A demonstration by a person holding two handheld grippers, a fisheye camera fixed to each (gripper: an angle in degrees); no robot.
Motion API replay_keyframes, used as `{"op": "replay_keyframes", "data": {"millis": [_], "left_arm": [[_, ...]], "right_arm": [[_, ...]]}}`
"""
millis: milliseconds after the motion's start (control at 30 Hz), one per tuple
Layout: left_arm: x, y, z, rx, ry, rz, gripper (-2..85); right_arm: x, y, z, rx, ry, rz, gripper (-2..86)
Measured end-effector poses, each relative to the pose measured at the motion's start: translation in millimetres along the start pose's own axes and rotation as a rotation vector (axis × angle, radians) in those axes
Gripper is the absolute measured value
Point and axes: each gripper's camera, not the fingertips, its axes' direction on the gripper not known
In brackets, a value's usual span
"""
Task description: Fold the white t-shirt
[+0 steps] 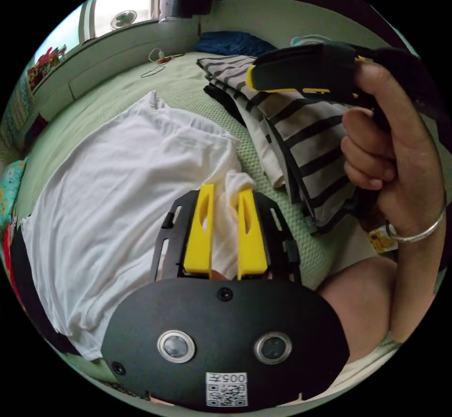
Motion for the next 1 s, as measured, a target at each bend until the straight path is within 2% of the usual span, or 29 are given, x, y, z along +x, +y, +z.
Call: {"op": "replay_keyframes", "data": {"millis": [133,433,600,900,1000], "left_arm": [[-12.0,2.8,-9.7,0.028,0.084,-0.032,5.0],[-36.3,24.3,-46.0,0.131,0.081,-0.040,4.7],[-51.5,30.7,-59.8,0.139,0.098,-0.048,4.6],[-73.9,43.9,-85.4,0.137,0.100,-0.033,4.7],[-84.6,50.2,-94.9,0.133,0.119,-0.031,4.7]], "right_arm": [[17.0,-12.0,6.6,-0.024,-0.061,0.008,3.1],[38.3,-59.3,45.1,-0.178,-0.356,0.052,10.7],[29.4,-84.1,68.4,-0.228,-0.293,0.037,10.8],[36.8,-129.3,110.2,-0.275,-0.440,0.198,10.5],[35.1,-144.8,117.7,-0.255,-0.433,0.211,10.3]]}}
